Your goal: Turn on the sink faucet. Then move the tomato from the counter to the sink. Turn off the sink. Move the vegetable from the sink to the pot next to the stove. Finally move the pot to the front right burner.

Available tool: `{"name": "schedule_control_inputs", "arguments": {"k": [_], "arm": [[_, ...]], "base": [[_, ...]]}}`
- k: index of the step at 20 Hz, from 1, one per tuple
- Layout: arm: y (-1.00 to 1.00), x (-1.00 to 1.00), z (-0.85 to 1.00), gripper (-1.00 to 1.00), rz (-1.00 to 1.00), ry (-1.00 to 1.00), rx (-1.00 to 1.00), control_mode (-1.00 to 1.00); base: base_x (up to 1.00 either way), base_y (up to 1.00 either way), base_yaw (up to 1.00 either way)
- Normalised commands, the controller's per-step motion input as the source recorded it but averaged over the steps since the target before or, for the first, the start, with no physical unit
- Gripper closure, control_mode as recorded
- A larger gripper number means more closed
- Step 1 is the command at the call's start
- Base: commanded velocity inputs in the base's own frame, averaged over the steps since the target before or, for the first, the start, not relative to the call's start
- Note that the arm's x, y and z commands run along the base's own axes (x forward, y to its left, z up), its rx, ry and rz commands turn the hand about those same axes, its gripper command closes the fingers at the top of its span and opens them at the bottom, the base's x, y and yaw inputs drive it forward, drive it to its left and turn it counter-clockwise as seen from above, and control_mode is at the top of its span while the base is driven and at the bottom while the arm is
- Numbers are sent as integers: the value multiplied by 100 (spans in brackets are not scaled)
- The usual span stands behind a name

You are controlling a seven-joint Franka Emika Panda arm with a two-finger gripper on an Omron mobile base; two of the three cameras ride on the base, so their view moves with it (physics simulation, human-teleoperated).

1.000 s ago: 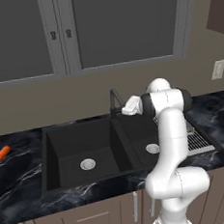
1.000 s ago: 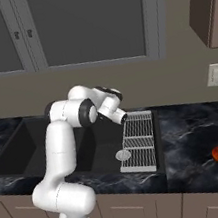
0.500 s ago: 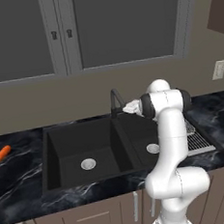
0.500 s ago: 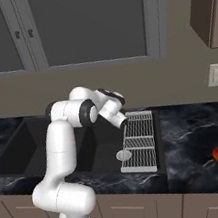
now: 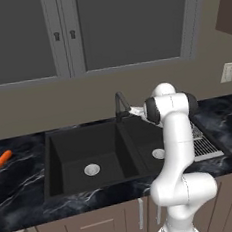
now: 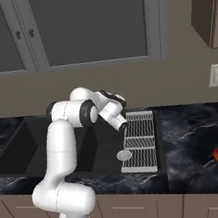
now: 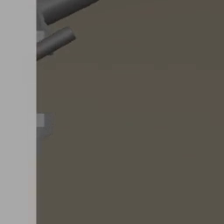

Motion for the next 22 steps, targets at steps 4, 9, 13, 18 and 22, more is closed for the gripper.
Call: {"name": "schedule_control_inputs", "arguments": {"k": [4, 9, 13, 18, 22], "arm": [[-60, 13, -38, 100, -4, 16, 14, -100], [-53, 23, -33, 100, -4, 17, 11, -100], [-51, 19, -36, 100, -4, 16, 10, -100], [-51, 13, -43, 100, -3, 14, 11, -100], [-48, 9, -40, 100, -1, 15, 16, -100]], "base": [[0, 0, 0], [0, 0, 0], [0, 0, 0], [0, 0, 0], [0, 0, 0]]}}
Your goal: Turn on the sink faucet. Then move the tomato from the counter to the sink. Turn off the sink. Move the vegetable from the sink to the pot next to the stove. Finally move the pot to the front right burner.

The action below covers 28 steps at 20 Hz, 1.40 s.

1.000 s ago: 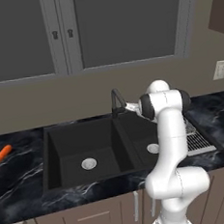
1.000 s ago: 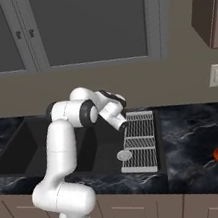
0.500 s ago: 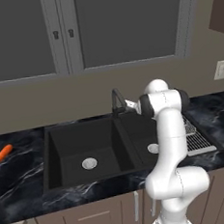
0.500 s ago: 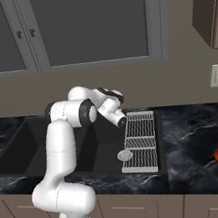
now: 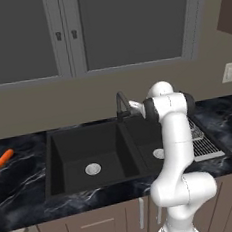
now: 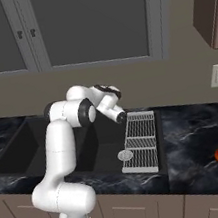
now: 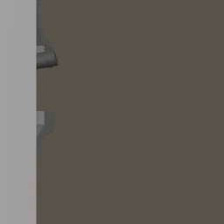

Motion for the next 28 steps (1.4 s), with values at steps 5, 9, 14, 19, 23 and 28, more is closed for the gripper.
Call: {"name": "schedule_control_inputs", "arguments": {"k": [5, 9, 14, 19, 23, 28], "arm": [[-64, 0, -50, 100, 0, 22, 11, -100], [-50, 1, -55, 100, 0, 24, 6, -100], [-16, 0, -32, 100, 0, 12, 3, -100], [1, 0, -17, -100, 1, 4, -1, -100], [1, 4, 1, -100, 8, -7, -7, -100], [0, 5, 0, -100, 13, -7, -4, -100]], "base": [[0, 0, 0], [0, 0, 0], [0, 0, 0], [0, 0, 0], [0, 0, 0], [0, 0, 0]]}}
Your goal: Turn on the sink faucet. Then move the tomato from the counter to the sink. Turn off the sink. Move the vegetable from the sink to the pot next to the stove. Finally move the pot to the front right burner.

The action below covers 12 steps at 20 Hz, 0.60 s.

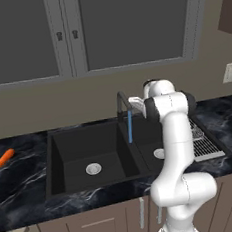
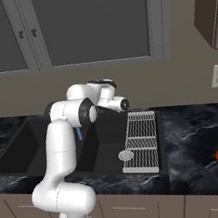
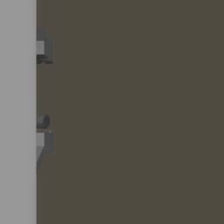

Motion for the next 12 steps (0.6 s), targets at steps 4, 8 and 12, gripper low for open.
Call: {"name": "schedule_control_inputs", "arguments": {"k": [4, 8, 12], "arm": [[-8, 0, 2, -100, 14, -3, 0, -100], [-31, -3, 11, -100, 8, -2, 0, -100], [-36, -11, 13, -100, 5, -8, -1, -100]], "base": [[0, 0, 0], [0, 0, 0], [0, 0, 0]]}}
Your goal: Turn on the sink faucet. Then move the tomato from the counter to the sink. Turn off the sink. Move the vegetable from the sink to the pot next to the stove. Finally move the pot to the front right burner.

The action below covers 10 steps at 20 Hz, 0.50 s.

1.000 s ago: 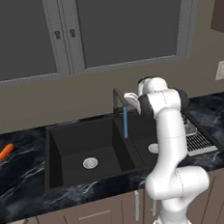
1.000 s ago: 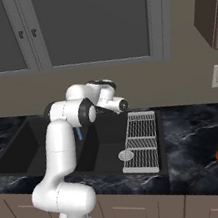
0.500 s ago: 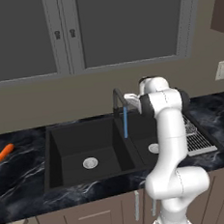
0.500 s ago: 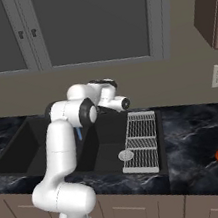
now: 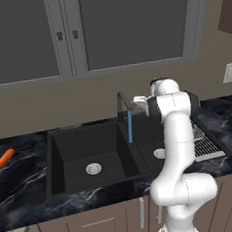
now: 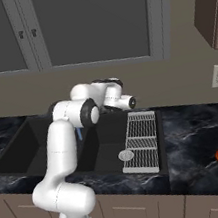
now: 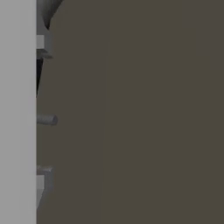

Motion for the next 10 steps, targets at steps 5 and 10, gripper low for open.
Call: {"name": "schedule_control_inputs", "arguments": {"k": [5, 10], "arm": [[-28, -24, 19, -100, 3, -13, -4, -100], [-3, -59, 34, -100, 0, -14, -6, -100]], "base": [[0, 0, 0], [0, 0, 0]]}}
